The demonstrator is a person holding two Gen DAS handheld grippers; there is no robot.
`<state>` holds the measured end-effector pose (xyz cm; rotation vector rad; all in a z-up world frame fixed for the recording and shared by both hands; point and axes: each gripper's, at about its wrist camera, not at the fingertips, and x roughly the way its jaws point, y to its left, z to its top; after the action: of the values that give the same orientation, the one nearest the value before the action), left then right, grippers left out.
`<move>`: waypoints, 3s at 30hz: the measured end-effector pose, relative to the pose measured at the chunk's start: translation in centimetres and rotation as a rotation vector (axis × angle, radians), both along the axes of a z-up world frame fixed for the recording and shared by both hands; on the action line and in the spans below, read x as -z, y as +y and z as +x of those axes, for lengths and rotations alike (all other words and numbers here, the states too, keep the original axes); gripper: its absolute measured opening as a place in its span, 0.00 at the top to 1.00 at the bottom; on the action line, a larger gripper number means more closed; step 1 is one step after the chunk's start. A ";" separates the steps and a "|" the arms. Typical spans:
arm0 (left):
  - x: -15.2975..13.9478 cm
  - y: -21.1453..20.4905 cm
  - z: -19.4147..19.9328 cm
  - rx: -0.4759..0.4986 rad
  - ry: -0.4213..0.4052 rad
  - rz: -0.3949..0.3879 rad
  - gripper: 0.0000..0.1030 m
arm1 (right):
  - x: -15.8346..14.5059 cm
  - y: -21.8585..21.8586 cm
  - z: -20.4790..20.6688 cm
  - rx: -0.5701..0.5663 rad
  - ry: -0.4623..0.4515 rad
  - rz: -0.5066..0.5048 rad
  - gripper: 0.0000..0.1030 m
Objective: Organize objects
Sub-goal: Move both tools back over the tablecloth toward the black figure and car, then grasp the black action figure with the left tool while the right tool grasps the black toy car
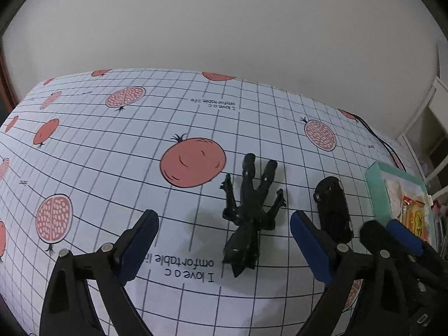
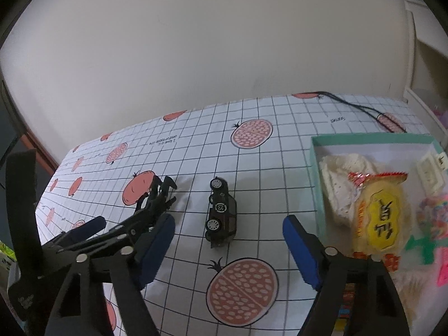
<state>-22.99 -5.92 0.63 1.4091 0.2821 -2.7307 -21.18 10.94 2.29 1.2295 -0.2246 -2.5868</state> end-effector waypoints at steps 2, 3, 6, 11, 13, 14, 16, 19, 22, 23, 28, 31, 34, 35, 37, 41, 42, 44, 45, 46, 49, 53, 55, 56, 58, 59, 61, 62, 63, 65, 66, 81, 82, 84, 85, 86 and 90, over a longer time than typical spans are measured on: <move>0.3 0.1 -0.1 0.008 -0.009 0.001 0.17 | 0.3 -0.2 -0.2 0.009 -0.008 -0.006 0.26; 0.5 0.1 -0.2 0.012 -0.015 0.005 0.19 | 0.5 -0.3 -0.2 0.012 -0.011 -0.008 0.27; 0.9 0.1 -0.2 0.018 -0.026 0.003 0.19 | 0.8 -0.4 -0.3 0.015 -0.020 -0.013 0.31; 1.0 0.5 -0.3 0.039 -0.030 0.007 0.25 | 1.2 -0.4 -0.5 0.025 -0.030 -0.020 0.36; 1.0 0.6 -0.3 0.049 -0.030 0.007 0.26 | 1.3 -0.5 -0.6 0.025 -0.033 -0.016 0.39; 1.1 0.6 -0.3 0.055 -0.030 0.008 0.28 | 1.5 -0.5 -0.6 0.024 -0.035 -0.015 0.41; 1.1 0.7 -0.3 0.065 -0.030 0.003 0.29 | 1.7 -0.6 -0.7 0.027 -0.039 -0.012 0.42; 1.1 0.8 -0.2 0.072 -0.029 0.004 0.32 | 2.1 -0.6 -0.7 0.029 -0.049 -0.019 0.45; 1.0 0.9 -0.2 0.078 -0.031 -0.001 0.36 | 2.4 -0.6 -0.8 0.030 -0.054 -0.023 0.46; 1.1 0.9 -0.2 0.081 -0.032 -0.002 0.37 | 2.5 -0.6 -0.8 0.030 -0.055 -0.022 0.47; 1.1 0.9 -0.1 0.081 -0.036 0.001 0.40 | 3.0 -0.7 -0.9 0.034 -0.066 -0.025 0.48; 1.1 1.0 -0.1 0.085 -0.038 0.000 0.41 | 3.1 -0.8 -1.0 0.035 -0.070 -0.033 0.51; 1.2 1.1 0.0 0.088 -0.039 0.002 0.43 | 3.1 -1.0 -1.0 0.037 -0.066 -0.027 0.52; 1.2 1.0 0.0 0.090 -0.039 0.005 0.43 | 3.2 -1.1 -1.0 0.038 -0.065 -0.028 0.52; 1.2 1.0 -0.1 0.094 -0.038 0.004 0.45 | 3.2 -1.2 -1.1 0.034 -0.060 -0.028 0.52; 1.3 0.8 0.0 0.099 -0.039 0.003 0.48 | 3.3 -1.5 -1.1 0.034 -0.053 -0.024 0.53; 1.3 0.8 0.0 0.100 -0.040 0.007 0.49 | 3.3 -1.5 -1.1 0.032 -0.052 -0.023 0.53; 1.4 0.8 0.0 0.107 -0.040 0.008 0.50 | 3.3 -1.5 -1.2 0.030 -0.049 -0.018 0.54; 1.4 0.8 0.1 0.114 -0.040 0.007 0.51 | 3.3 -1.5 -1.2 0.031 -0.048 -0.018 0.56; 1.5 0.8 0.2 0.119 -0.040 0.005 0.52 | 3.3 -1.5 -1.2 0.031 -0.048 -0.015 0.56; 1.6 1.0 0.4 0.132 -0.040 0.001 0.54 | 3.4 -1.6 -1.2 0.027 -0.043 -0.004 0.60; 1.8 0.8 0.7 0.141 -0.039 0.000 0.56 | 3.4 -1.6 -1.2 0.031 -0.040 -0.005 0.64; 1.9 0.7 0.8 0.143 -0.040 0.001 0.58 | 3.4 -1.6 -1.2 0.032 -0.041 -0.004 0.68; 1.9 0.7 0.8 0.144 -0.042 0.000 0.60 | 3.4 -1.6 -1.2 0.032 -0.042 -0.006 0.72; 1.9 0.7 0.8 0.143 -0.041 -0.001 0.61 | 3.4 -1.6 -1.2 0.031 -0.043 -0.006 0.72; 1.9 0.7 0.8 0.144 -0.041 -0.002 0.63 | 3.4 -1.6 -1.3 0.031 -0.044 -0.006 0.72; 2.0 0.6 0.8 0.146 -0.045 -0.007 0.72 | 3.4 -1.6 -1.3 0.031 -0.045 -0.006 0.72; 2.0 0.6 0.8 0.145 -0.045 -0.010 0.72 | 3.4 -1.6 -1.3 0.031 -0.046 -0.008 0.72; 2.0 0.5 0.8 0.146 -0.046 -0.009 0.72 | 3.4 -1.6 -1.3 0.031 -0.046 -0.009 0.72; 2.0 0.5 0.7 0.150 -0.047 -0.011 0.73 | 3.4 -1.5 -1.2 0.031 -0.047 -0.012 0.72; 2.0 0.5 0.7 0.152 -0.048 -0.012 0.73 | 3.5 -1.5 -1.2 0.031 -0.047 -0.013 0.72; 0.8 0.4 0.9 0.139 -0.029 -0.020 0.73 | 2.8 -1.3 -0.7 0.032 -0.027 -0.024 0.72; 0.6 0.4 0.9 0.137 -0.027 -0.022 0.73 | 2.7 -1.3 -0.7 0.032 -0.026 -0.027 0.72; 0.3 0.4 1.0 0.133 -0.022 -0.023 0.73 | 2.5 -1.2 -0.6 0.030 -0.021 -0.033 0.72; 0.1 0.4 1.0 0.131 -0.019 -0.025 0.73 | 2.3 -1.2 -0.6 0.029 -0.017 -0.034 0.72; -0.1 0.4 1.0 0.129 -0.016 -0.028 0.73 | 2.1 -1.2 -0.5 0.027 -0.011 -0.037 0.72; -1.0 0.5 1.1 0.123 -0.002 -0.039 0.73 | 1.3 -1.0 -0.4 0.023 0.003 -0.042 0.72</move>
<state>-21.89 -5.45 1.68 1.4657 0.1465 -2.8147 -21.55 9.97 1.01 1.2148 -0.2930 -2.5899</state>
